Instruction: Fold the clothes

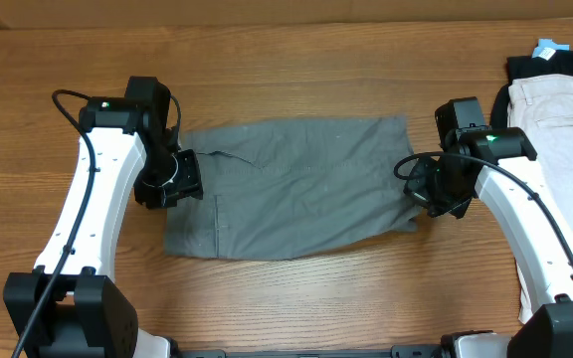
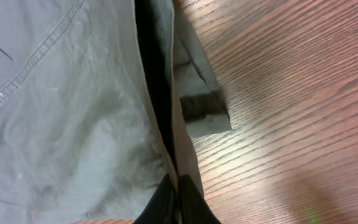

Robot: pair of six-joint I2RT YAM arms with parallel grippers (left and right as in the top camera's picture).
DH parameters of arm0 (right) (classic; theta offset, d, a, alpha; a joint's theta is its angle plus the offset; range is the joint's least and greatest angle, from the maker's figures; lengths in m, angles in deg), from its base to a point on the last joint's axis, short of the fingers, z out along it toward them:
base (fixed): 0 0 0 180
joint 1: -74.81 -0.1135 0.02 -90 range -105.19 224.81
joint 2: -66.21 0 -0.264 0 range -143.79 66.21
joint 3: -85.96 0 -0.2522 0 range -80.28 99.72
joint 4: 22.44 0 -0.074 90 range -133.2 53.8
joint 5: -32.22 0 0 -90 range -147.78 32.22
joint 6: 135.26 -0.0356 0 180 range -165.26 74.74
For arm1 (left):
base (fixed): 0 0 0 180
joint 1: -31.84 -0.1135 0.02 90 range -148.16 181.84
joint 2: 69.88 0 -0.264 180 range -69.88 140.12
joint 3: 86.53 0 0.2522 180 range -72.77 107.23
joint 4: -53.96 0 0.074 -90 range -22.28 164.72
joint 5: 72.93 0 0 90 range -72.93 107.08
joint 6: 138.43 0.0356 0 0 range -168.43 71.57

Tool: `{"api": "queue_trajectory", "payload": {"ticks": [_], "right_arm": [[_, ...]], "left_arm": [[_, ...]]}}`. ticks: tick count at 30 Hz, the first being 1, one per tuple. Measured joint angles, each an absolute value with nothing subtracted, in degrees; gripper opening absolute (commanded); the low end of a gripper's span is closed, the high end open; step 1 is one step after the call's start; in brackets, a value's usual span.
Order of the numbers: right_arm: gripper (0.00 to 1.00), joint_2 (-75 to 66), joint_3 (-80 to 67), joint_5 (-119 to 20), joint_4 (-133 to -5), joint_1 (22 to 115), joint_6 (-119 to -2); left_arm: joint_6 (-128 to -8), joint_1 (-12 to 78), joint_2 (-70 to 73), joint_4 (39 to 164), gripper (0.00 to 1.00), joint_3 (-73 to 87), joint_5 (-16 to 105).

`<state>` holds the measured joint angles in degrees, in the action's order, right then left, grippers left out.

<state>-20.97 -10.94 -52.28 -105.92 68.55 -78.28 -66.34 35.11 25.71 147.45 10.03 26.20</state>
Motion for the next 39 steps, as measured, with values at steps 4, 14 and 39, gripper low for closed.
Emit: {"api": "queue_trajectory", "payload": {"ticks": [4, 14, 39], "right_arm": [[0.04, -21.0, -10.9, -52.7, -105.9, 68.5, -78.3], [0.07, -21.0, -10.9, -53.5, -105.0, 68.5, -78.2], [0.07, -21.0, -10.9, -54.2, -103.3, 68.5, -78.2]], "left_arm": [[-66.5, 35.1, 25.7, 148.0, 0.71, 9.8, 24.1], [-67.9, 28.6, 25.7, 144.1, 0.78, 1.9, 24.6], [-67.5, 27.4, 25.7, 125.0, 0.68, -18.1, 33.2]]}}
